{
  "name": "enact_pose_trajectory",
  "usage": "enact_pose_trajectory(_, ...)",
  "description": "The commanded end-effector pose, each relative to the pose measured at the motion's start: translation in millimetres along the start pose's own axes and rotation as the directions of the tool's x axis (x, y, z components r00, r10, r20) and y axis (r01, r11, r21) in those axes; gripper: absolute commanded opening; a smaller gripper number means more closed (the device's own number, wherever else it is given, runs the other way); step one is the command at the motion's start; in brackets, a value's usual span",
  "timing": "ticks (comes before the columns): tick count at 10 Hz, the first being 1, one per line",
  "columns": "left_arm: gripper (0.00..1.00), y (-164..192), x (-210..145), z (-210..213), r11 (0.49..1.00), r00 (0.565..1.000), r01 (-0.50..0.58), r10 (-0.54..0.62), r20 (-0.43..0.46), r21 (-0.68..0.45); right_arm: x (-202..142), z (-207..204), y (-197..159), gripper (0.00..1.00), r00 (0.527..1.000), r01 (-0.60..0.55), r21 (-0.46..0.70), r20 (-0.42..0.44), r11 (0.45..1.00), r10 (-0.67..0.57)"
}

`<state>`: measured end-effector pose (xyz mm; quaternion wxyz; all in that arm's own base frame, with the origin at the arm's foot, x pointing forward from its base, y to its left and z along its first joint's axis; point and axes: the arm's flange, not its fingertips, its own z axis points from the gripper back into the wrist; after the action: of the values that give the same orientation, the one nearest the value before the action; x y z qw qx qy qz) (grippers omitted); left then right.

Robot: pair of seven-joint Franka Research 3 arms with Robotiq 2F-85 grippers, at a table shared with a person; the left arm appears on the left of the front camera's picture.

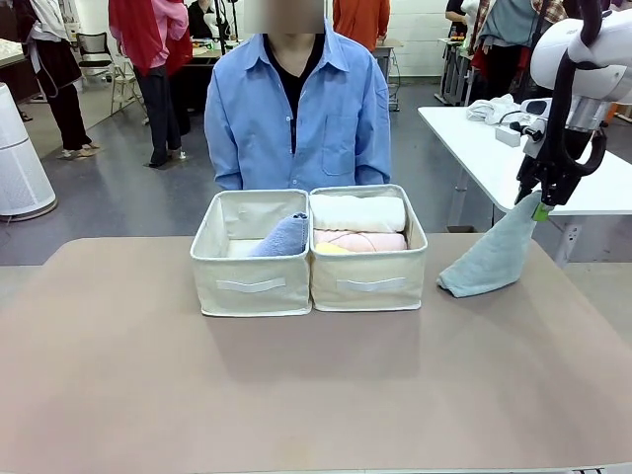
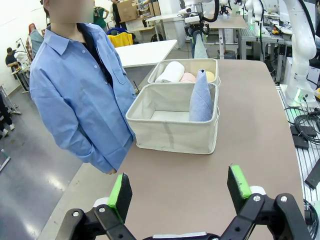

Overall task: Sort the towels based on their folding style.
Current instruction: Pick up another triangle-folded towel from the table and place it in the left Fabric basket.

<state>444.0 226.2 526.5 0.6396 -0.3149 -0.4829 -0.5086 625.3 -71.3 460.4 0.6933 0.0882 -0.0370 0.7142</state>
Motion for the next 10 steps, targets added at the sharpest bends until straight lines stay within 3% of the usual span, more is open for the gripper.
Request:
enact_pose_trajectory(1,1.0,-2,0,1,1.0,1.0,0.008,-0.008,-0.007,-0.001,-1,-5,4,0.0,0.999,-0.035,-0.012,-0.032,0.999,0.035)
enact_pose_trajectory(4,1.0,-2,0,1,1.0,1.0,0.008,-0.008,-0.007,-0.001,-5,-6,3,0.04,0.999,-0.036,-0.004,-0.005,0.999,0.036)
enact_pose_trajectory(6,1.0,-2,0,1,1.0,1.0,0.008,-0.008,-0.007,-0.001,-4,-2,7,0.0,0.999,-0.036,-0.012,-0.025,0.999,0.036)
enact_pose_trajectory(8,1.0,-2,0,1,1.0,1.0,0.008,-0.008,-0.007,-0.001,14,32,33,0.0,0.998,-0.011,-0.044,-0.057,0.999,0.008)
enact_pose_trajectory(10,1.0,-2,0,1,1.0,1.0,0.008,-0.008,-0.007,-0.001,56,112,97,0.0,0.951,0.248,-0.154,-0.147,0.956,-0.271)
